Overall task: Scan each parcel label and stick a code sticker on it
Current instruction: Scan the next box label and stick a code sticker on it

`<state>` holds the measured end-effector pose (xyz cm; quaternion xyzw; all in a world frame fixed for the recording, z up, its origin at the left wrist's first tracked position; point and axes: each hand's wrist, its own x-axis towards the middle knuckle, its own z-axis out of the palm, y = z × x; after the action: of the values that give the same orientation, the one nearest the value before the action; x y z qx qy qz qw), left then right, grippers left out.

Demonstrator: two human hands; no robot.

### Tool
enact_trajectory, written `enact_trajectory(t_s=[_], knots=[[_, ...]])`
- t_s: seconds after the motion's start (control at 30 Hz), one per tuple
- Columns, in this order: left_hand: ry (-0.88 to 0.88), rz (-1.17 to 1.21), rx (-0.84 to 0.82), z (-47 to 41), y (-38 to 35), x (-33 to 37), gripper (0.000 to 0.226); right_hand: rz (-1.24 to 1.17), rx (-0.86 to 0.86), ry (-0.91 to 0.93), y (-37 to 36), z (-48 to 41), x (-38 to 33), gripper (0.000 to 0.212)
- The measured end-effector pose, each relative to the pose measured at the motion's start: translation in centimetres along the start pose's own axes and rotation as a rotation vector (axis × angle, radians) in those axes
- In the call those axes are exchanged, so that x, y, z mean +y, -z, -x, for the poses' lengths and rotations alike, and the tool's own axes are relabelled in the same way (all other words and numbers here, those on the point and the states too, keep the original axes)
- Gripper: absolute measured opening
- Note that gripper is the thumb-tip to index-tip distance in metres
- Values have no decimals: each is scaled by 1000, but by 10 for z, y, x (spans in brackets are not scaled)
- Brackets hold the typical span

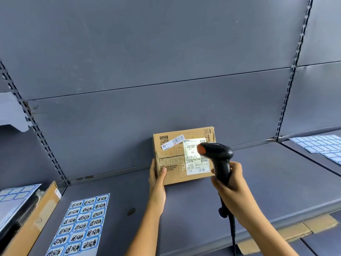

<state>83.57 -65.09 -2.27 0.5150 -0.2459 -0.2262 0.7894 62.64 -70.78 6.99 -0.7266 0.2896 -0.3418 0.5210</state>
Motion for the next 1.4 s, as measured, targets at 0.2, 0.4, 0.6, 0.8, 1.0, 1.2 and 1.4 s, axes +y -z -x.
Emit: enact_trajectory(t_s=[0.2,0.4,0.6,0.8,1.0,1.2,1.4], knots=[[-8,-15,-2,-1,1,-1,83,-2,-12,0,0,0,0,22],[-1,-27,4,0,1,-2,79,-16,17,12,2,-2,2,21],[1,23,9,4,1,6,57,-262,304,-129,36,-50,27,14],[9,23,6,7,4,9,57,-260,246,-396,72,-101,88,10],[29,-11,-8,11,4,10,63,99,249,-403,78,-122,118,38],[34,-29,4,17,2,15,68,785,408,-280,67,-109,111,61],[46,38,22,23,0,23,58,-23,-212,74,23,-98,64,77]])
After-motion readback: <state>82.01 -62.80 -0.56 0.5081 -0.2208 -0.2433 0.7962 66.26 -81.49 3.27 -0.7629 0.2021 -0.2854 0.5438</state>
